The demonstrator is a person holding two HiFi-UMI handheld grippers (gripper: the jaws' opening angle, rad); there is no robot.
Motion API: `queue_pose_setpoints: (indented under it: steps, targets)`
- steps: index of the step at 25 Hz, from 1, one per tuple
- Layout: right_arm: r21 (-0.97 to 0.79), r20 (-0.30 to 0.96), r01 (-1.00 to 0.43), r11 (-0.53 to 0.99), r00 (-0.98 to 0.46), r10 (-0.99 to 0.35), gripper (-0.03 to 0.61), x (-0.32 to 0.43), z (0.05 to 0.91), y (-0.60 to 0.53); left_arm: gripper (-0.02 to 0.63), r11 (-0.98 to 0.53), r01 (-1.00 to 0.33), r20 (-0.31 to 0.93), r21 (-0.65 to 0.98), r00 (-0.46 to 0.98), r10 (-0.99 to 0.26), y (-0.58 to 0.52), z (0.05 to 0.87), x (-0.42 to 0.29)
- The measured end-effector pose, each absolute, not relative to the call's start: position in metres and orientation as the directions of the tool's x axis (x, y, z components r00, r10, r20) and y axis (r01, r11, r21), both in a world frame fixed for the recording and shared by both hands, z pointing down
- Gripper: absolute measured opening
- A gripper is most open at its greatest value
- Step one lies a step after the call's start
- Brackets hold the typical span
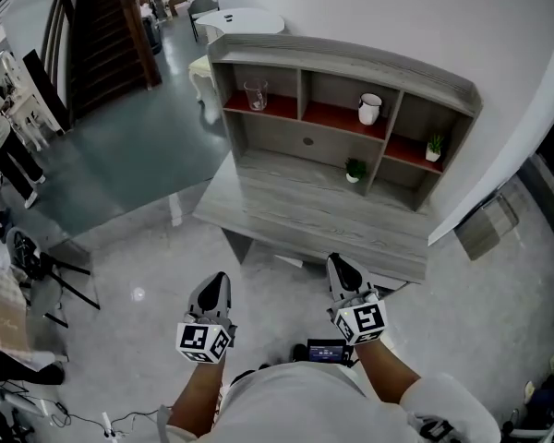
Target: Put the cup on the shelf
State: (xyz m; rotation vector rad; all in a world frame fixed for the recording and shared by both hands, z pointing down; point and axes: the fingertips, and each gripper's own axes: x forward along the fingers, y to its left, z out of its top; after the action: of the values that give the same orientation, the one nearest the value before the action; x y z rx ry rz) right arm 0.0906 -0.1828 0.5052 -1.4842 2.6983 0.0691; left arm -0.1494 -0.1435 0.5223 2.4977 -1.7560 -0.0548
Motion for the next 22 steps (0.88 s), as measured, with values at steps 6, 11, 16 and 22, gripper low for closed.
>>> queue_pose_setpoints:
  steps: [6, 11, 16, 22]
  targets:
    - [0.005, -0.08, -0.857, 0.515, -0.513, -0.854, 0.038, 0.055, 0.499, -0.155, 0.012, -0.342, -0.936, 0.014, 0.087, 0.345, -0.939, -0.11, 0.522, -0.187]
    - [0.018, -0.088, -0.872, 0.489, -0.489, -0.868, 0.038, 0.029, 0.499, -0.124, 0.012, -0.345, -0.932, 0.016, 0.113, 0.349, -0.937, -0.085, 0.531, -0.22]
    - [0.01, -0.061, -0.887, 0.462, -0.461, -0.885, 0.038, 0.02, 0.511, -0.098, 0.012, -0.357, -0.922, 0.008, 0.149, 0.362, -0.932, -0.066, 0.54, -0.239]
    - [0.013, -0.04, -0.891, 0.453, -0.453, -0.89, 0.038, 0.024, 0.519, -0.08, 0.012, -0.358, -0.918, 0.0, 0.171, 0.364, -0.932, -0.055, 0.549, -0.236]
